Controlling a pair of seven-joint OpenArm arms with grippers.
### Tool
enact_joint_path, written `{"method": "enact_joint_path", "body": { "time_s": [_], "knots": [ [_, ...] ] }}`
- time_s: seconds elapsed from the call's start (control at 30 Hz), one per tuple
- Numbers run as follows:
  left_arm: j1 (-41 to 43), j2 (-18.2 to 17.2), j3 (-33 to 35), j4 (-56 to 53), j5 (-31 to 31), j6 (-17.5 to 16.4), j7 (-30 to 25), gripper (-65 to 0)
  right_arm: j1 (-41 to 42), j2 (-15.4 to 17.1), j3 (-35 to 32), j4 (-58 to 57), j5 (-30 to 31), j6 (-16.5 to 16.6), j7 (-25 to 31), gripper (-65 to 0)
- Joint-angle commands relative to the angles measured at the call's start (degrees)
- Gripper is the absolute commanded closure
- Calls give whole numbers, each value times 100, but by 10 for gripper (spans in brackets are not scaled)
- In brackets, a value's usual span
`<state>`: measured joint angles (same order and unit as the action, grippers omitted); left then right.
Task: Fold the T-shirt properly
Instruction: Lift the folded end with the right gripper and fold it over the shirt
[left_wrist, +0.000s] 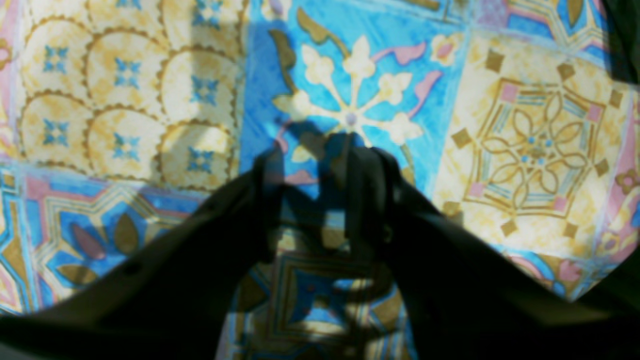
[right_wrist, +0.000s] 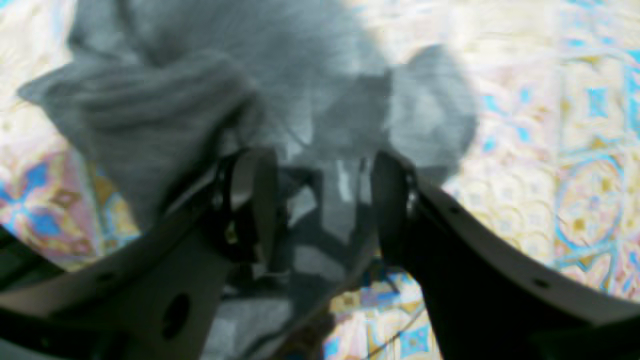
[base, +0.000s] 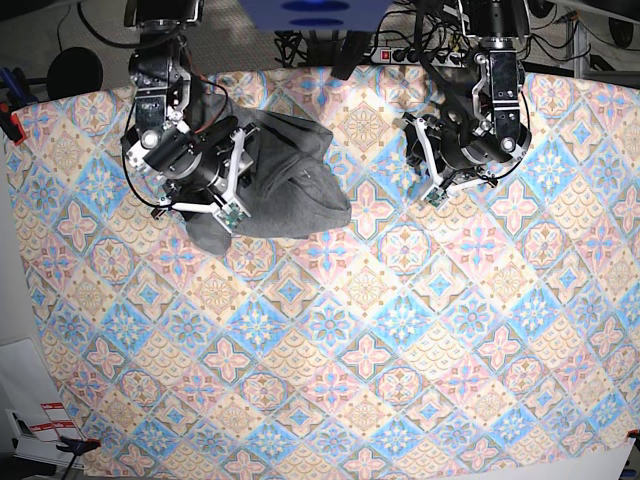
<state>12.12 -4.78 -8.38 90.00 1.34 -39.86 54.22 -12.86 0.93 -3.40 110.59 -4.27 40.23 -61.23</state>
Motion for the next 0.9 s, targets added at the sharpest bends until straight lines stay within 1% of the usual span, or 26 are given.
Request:
{"method": "enact_joint_path", "body": {
  "time_s": [0.0, 0.07, 0.17, 0.33, 0.4, 0.5, 0.57, 0.67, 0.7, 0.77, 0.83, 0.87],
  "knots": [
    [-21, -28, -1, 86, -25, -14, 51, -201, 7, -9, 10, 67, 45, -23, 114, -303],
    [-12, -28, -1, 86, -25, -14, 51, -201, -107, -9, -25, 32, 45, -23, 194, -303],
    [-12, -28, -10, 86, -25, -14, 51, -201, -353, -1, -403, 32, 45, -23, 299, -303],
    [-12, -28, -19, 86, -25, -14, 51, -201, -380, 377, -1766, 32, 54, -23, 264, -303],
    [-12, -28, -10, 86, -25, -14, 60, -201, -388, 430, -2100, 32, 45, -23, 273, -303],
    [32, -28, 7, 86, -25, -14, 60, -200, -388, 430, -1836, 49, 62, -23, 308, -303],
    [225, -28, 60, 183, -25, -14, 51, -200, -388, 413, -1502, 58, 71, -23, 317, -303],
    [603, -46, 526, 781, -25, -14, 25, -200, -380, 298, -816, 93, 71, -23, 317, -294],
    [735, -107, 649, 1071, -25, -14, 16, -200, -362, 210, -605, 93, 62, -23, 308, -273],
    [929, -133, 790, 1581, -33, -14, 16, -200, -353, 52, -218, 93, 45, -23, 299, -193],
    [1025, -133, 790, 1976, -33, -14, 16, -200, -265, -115, 142, 102, 45, -23, 255, -77],
    [1034, -133, 790, 2091, -33, -14, 16, -200, -239, -132, 230, 102, 45, -23, 185, -33]
  ]
}}
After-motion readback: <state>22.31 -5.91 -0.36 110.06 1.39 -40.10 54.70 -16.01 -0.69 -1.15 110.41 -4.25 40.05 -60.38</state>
